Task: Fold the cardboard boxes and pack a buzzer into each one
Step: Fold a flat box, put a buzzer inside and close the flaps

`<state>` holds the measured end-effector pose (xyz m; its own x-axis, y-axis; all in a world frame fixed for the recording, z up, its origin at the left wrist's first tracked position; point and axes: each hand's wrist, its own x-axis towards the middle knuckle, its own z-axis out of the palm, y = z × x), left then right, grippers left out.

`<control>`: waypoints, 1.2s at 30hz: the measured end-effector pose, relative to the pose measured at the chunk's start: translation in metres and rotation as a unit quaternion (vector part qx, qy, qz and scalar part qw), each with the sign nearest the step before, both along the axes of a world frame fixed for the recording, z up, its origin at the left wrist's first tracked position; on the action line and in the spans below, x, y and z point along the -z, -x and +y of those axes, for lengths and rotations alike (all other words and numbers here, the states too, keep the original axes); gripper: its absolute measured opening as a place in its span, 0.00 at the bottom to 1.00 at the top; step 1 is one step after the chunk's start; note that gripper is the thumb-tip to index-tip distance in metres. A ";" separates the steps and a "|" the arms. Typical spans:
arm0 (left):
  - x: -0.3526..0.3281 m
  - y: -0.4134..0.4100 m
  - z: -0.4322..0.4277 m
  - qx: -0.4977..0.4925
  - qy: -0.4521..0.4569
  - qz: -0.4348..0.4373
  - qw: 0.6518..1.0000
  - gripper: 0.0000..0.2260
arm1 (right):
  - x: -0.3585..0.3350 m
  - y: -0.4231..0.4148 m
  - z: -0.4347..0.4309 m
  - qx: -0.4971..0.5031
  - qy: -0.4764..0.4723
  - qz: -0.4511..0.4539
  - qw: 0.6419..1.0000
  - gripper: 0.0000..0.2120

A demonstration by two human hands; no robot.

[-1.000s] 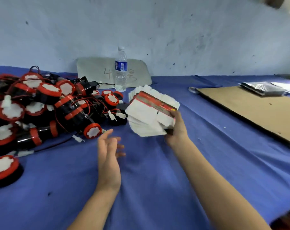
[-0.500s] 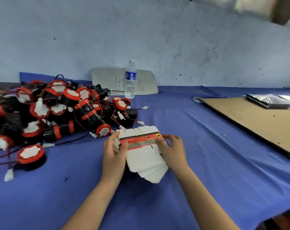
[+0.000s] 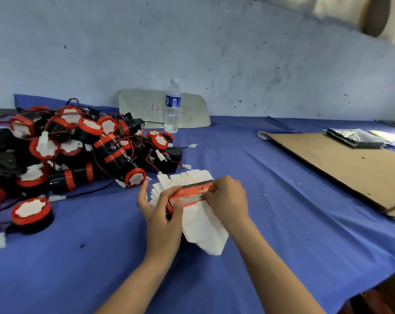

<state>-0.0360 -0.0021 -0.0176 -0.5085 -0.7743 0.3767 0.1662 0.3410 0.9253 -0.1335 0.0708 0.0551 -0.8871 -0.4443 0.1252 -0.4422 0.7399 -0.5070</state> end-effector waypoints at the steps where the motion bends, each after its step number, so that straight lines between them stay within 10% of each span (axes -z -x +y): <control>1: 0.000 -0.001 0.002 -0.005 0.002 0.005 1.000 0.09 | -0.001 -0.004 -0.005 0.003 -0.043 0.020 0.999 0.11; 6: -0.004 -0.004 0.008 -0.059 0.035 -0.010 0.998 0.09 | -0.010 -0.020 -0.030 -0.018 -0.155 0.076 0.985 0.12; 11: -0.007 -0.010 -0.001 -0.085 0.295 -0.136 0.942 0.18 | -0.015 -0.005 -0.028 -0.076 -0.168 0.020 0.983 0.08; 14: -0.009 -0.010 -0.006 -0.078 0.287 -0.171 0.939 0.23 | -0.015 0.007 -0.014 -0.087 0.047 -0.173 0.980 0.16; 18: -0.008 -0.009 -0.006 -0.085 0.294 -0.205 0.930 0.17 | -0.023 0.015 0.009 -0.101 0.261 -0.383 0.880 0.16; 23: -0.009 -0.009 -0.009 -0.075 0.261 -0.222 0.937 0.24 | -0.015 0.035 0.045 -0.055 0.127 -0.282 0.949 0.06; 29: -0.004 -0.004 -0.004 -0.001 0.257 -0.159 0.953 0.21 | 0.016 0.061 0.044 0.051 0.224 -0.158 0.960 0.09; 36: 0.000 -0.002 -0.006 0.037 0.224 -0.132 0.965 0.20 | -0.007 0.094 -0.008 0.016 0.082 -0.148 0.985 0.12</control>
